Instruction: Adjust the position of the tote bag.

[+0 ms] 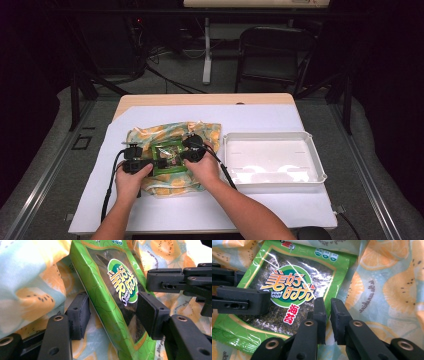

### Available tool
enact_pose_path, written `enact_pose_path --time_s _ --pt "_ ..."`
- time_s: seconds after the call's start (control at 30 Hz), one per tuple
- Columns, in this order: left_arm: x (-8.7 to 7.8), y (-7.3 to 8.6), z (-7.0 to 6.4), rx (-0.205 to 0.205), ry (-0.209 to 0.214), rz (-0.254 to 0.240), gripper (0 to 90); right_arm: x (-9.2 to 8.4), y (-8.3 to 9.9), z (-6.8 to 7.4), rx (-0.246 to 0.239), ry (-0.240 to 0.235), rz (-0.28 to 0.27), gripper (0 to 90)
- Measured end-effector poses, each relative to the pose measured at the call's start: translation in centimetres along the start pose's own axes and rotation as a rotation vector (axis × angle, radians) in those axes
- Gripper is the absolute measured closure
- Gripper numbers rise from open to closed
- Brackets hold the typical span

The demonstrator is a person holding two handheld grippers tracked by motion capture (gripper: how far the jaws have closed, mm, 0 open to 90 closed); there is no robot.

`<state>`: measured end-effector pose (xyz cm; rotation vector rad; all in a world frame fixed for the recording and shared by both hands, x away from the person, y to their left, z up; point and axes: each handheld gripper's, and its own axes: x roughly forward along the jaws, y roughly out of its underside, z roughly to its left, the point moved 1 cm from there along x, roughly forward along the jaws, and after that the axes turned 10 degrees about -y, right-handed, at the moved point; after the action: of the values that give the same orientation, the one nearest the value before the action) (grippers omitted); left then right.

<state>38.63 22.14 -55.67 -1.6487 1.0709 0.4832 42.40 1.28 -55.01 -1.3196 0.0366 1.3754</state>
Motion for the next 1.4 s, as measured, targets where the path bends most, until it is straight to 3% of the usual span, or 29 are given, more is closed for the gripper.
enact_pose_path --time_s 0.27,0.53,0.93,0.97,1.13,1.4 --pt "-0.1 0.0 0.0 0.009 0.002 -0.019 48.3 0.1 0.0 0.0 0.005 -0.004 -0.005 78.9" --pt "-0.9 -0.1 -0.3 0.017 0.045 -0.076 55.6 0.0 0.1 -0.1 -0.004 0.006 0.004 79.2" --pt "-0.9 0.1 -0.4 0.011 0.045 -0.088 60.7 -0.2 0.1 -0.2 -0.001 0.008 -0.005 73.3" --pt "-1.0 0.1 -0.4 0.015 0.041 -0.089 61.5 -0.6 0.0 -0.2 -0.012 0.001 0.005 71.8" --pt "-0.9 0.2 -0.4 0.028 0.023 -0.084 61.8 -2.6 0.3 0.4 -0.098 0.009 -0.060 62.9" --pt "-1.0 0.3 -0.5 0.040 0.012 -0.087 62.2 -6.5 1.7 0.8 -0.154 -0.030 -0.143 54.4"
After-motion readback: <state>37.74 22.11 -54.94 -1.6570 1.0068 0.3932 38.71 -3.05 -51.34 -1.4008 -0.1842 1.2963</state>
